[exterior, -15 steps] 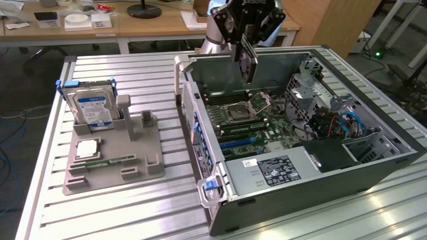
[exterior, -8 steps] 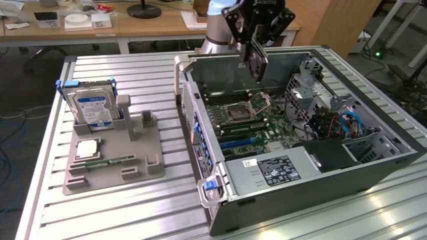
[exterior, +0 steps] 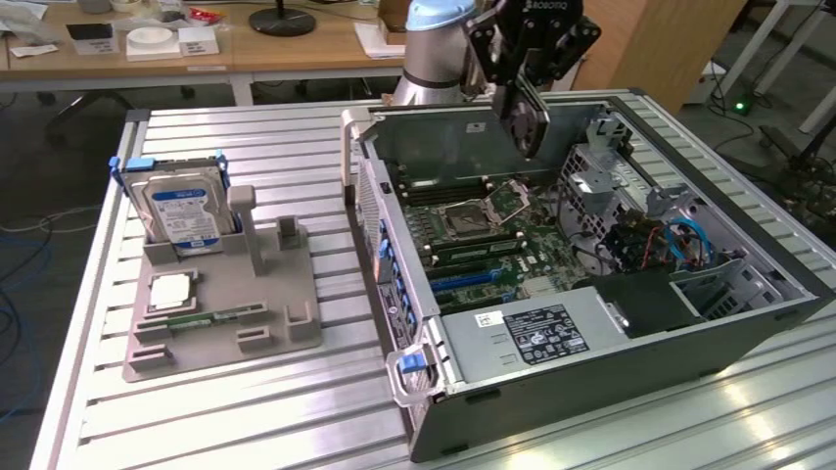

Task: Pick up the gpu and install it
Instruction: 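Pick up the gpu and move the gpu toward the slot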

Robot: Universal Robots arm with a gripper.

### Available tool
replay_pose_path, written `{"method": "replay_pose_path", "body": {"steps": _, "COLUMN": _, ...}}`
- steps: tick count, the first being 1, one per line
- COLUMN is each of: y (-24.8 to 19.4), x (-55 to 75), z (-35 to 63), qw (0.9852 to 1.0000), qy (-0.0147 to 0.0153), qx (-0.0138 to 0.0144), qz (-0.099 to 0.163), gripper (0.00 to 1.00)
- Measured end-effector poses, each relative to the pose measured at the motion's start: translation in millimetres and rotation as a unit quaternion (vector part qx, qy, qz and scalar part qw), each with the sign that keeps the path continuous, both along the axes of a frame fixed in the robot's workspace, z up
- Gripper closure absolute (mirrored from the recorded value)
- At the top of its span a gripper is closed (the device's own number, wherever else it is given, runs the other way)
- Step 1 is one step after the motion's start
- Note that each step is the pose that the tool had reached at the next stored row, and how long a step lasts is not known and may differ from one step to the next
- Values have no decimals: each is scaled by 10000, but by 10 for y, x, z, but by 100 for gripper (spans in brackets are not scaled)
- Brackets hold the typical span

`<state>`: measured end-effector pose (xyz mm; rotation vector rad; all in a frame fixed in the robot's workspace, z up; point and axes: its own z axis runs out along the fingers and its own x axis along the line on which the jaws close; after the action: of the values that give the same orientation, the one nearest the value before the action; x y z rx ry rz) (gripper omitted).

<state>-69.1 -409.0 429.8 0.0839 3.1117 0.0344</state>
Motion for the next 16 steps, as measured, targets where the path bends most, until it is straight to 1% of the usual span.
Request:
{"method": "replay_pose_path", "body": {"steps": 9, "y": 0, "x": 279, "z": -6, "qw": 10000, "qy": 0, "qx": 0, "qz": 10, "gripper": 71}}
{"method": "replay_pose_path", "body": {"steps": 13, "y": 0, "x": 422, "z": -8, "qw": 10000, "qy": 0, "qx": 0, "qz": 16, "gripper": 71}}
{"method": "replay_pose_path", "body": {"steps": 16, "y": -1, "x": 458, "z": -8, "qw": 10000, "qy": 0, "qx": -1, "qz": 17, "gripper": 71}}
